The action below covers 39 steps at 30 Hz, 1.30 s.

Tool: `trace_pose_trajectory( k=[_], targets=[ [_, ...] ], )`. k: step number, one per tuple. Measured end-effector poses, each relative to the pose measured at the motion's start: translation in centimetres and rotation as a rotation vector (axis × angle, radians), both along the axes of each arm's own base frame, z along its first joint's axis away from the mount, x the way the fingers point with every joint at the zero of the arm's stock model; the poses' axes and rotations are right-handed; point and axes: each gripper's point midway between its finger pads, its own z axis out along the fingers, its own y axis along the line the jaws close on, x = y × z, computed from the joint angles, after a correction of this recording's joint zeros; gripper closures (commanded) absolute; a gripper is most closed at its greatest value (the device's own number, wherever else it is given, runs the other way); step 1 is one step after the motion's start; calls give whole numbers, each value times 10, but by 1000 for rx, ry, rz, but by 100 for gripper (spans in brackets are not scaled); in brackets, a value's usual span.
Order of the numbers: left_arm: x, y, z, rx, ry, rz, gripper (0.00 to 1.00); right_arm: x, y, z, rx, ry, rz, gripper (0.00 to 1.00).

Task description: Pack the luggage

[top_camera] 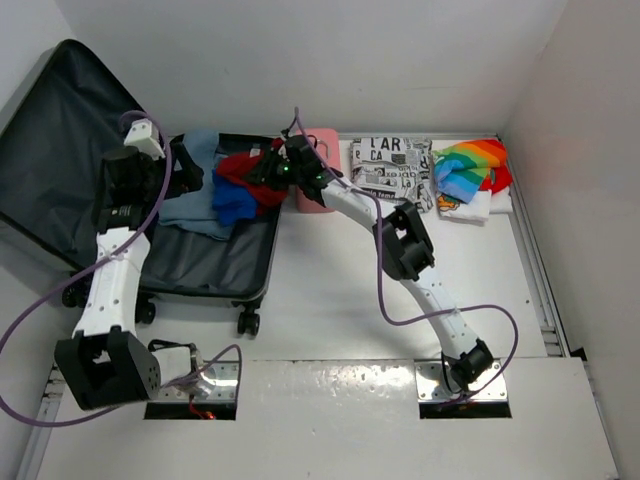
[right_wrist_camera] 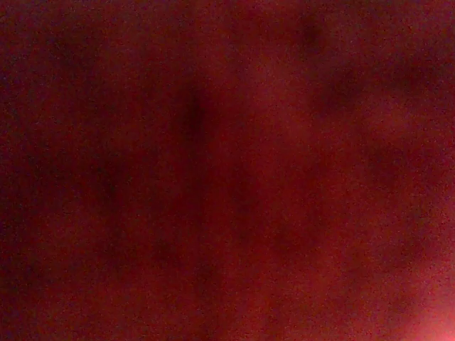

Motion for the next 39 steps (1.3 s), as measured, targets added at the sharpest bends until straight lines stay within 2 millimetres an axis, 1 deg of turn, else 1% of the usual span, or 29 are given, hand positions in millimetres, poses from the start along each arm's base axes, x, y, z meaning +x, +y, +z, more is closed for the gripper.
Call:
trace_pose_trajectory(
  k=[1,2,4,5,7,8,9,12,13,14,16,17,21,23,26,27,29,31,35,38,39],
  targets=[
    [3,-1,-8,-11,22,-9,7,3,0,-3,-12,-7,-15,48],
    [6,-3,-16,-22,43,-17,7,5,0,-4,-19,-18,-23,44],
    [13,-7,-33,-49,87,-39,11,9,1,-6,-35,-40,-45,34],
    [17,-12,-40,-63,105,-56,12,9,2,-6,-44,-52,-51,31],
    [25,-19,-59,-89,146,-88,12,11,4,-5,-63,-85,-63,25],
    [29,-25,-67,-100,164,-110,13,11,4,-5,-77,-99,-70,20],
    [34,-32,-76,-108,182,-131,13,12,4,-5,-92,-114,-78,12],
    [44,-53,-94,-127,209,-196,16,11,2,-3,-136,-145,-95,7],
    [48,-61,-98,-140,209,-218,17,10,1,-4,-154,-152,-101,4],
    [51,-66,-104,-147,219,-231,17,10,-1,-4,-168,-158,-107,4],
    [55,-76,-120,-167,252,-256,18,9,-8,-6,-196,-159,-126,1],
    [59,-79,-129,-181,267,-261,22,8,-11,-6,-209,-161,-131,1],
    [73,-85,-165,-234,321,-244,25,5,-23,-4,-256,-177,-142,1],
    [77,-87,-176,-255,325,-241,26,4,-27,-2,-268,-183,-151,1],
    [83,-92,-181,-268,311,-247,33,7,-31,2,-254,-180,-156,1],
    [85,-93,-181,-263,303,-244,33,8,-32,3,-239,-172,-155,1],
    [88,-95,-183,-248,298,-231,36,11,-34,6,-212,-154,-157,1],
    [91,-93,-185,-223,293,-198,38,14,-37,10,-185,-143,-156,1],
    [96,-81,-188,-175,285,-115,38,20,-39,18,-154,-158,-154,1],
    [98,-65,-192,-149,284,-46,39,22,-41,25,-155,-191,-150,1],
    [97,-60,-193,-143,286,-26,39,22,-43,31,-154,-201,-151,1]
  ],
)
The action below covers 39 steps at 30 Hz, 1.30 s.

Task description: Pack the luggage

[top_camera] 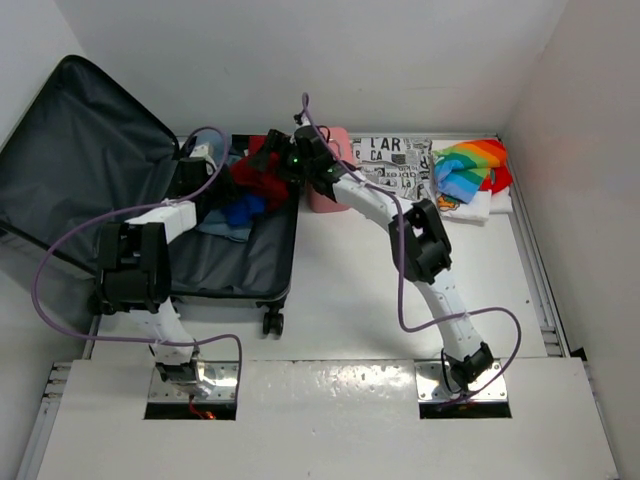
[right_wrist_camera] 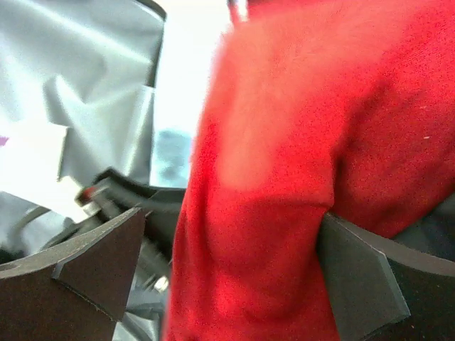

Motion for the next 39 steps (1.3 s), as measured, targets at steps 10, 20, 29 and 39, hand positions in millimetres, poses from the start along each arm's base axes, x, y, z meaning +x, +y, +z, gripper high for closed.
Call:
trace_pose_trajectory(
  k=[10,20,29,39],
  targets=[
    [0,20,-2,54,-4,17,26,-1,-43,170,107,-351,21,1],
    [-19,9,124,188,-258,-142,17,7,-176,233,-21,-510,-85,1],
    [-20,-52,248,238,-485,-350,43,19,-237,99,-304,-219,-130,22],
    [28,-261,202,198,-349,-600,49,-12,-364,-16,-339,173,-354,24]
  ],
)
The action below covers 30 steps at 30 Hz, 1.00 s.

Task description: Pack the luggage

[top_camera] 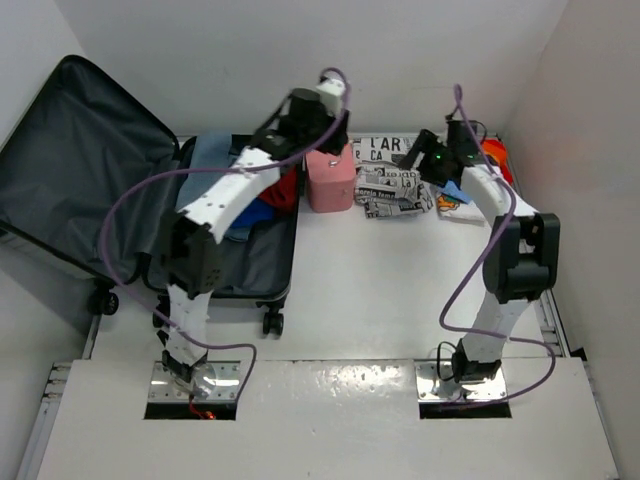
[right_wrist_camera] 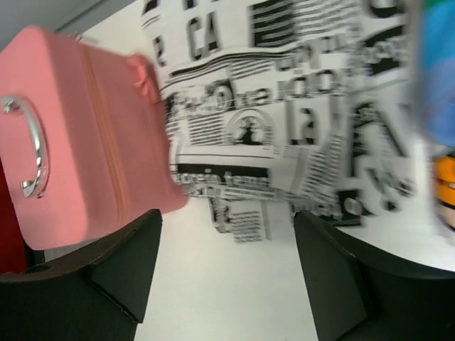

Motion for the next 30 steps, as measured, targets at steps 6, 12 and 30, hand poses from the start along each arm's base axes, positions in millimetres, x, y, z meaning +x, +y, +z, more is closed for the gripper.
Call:
trace_pose_trajectory(
  k=[6,12,30],
  targets=[
    [-3,-43,-91,166,141,59,50,-19,-48,19,23,-16,-91,21],
    [7,-22,-127,264,178,190,54,-36,-53,18,50,-3,-93,19],
    [31,-29,-105,254,83,185,54,-49,-44,4,88,39,-55,17]
  ],
)
